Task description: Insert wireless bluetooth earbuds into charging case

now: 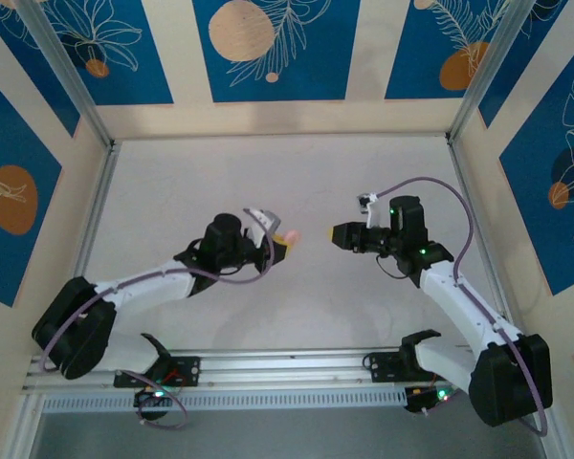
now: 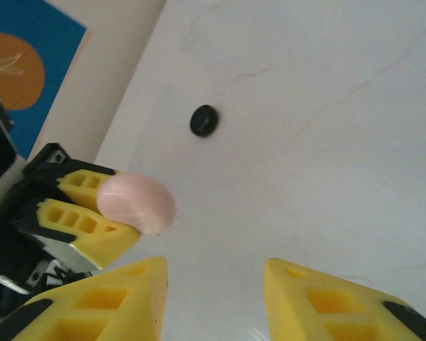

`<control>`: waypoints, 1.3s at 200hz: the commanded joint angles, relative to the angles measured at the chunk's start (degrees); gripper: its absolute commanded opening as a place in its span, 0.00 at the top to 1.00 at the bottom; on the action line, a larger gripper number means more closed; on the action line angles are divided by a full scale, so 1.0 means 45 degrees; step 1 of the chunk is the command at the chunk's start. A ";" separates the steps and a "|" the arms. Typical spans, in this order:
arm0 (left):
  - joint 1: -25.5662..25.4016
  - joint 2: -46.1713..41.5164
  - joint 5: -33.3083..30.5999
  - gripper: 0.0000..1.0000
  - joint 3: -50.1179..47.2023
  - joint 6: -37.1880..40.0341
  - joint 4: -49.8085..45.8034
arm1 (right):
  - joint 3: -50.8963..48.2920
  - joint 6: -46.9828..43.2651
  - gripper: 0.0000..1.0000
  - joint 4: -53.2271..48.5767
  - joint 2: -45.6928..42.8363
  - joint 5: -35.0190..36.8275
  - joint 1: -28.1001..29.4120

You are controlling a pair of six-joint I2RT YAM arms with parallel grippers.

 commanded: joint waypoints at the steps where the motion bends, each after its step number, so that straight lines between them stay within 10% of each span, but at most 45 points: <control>1: -0.0080 0.0757 0.0159 0.90 0.1976 -0.2246 -0.2723 | -0.0155 0.0891 0.60 -0.0066 0.0221 -0.0232 -0.0108; 60: 0.0233 0.4316 0.2301 0.90 0.5744 -0.4009 -0.5616 | -0.0528 0.0910 0.60 0.0336 0.0483 -0.0165 -0.0144; 167: 0.1201 0.8144 0.3422 0.90 0.6401 -0.8396 -0.3829 | -0.0229 0.0475 0.60 -0.0817 -0.0332 0.0160 -0.0147; 260: 0.1637 0.7858 0.2909 0.61 0.6381 -0.7617 -0.5590 | -0.0101 0.0281 0.60 -0.1154 -0.0558 0.0265 -0.0184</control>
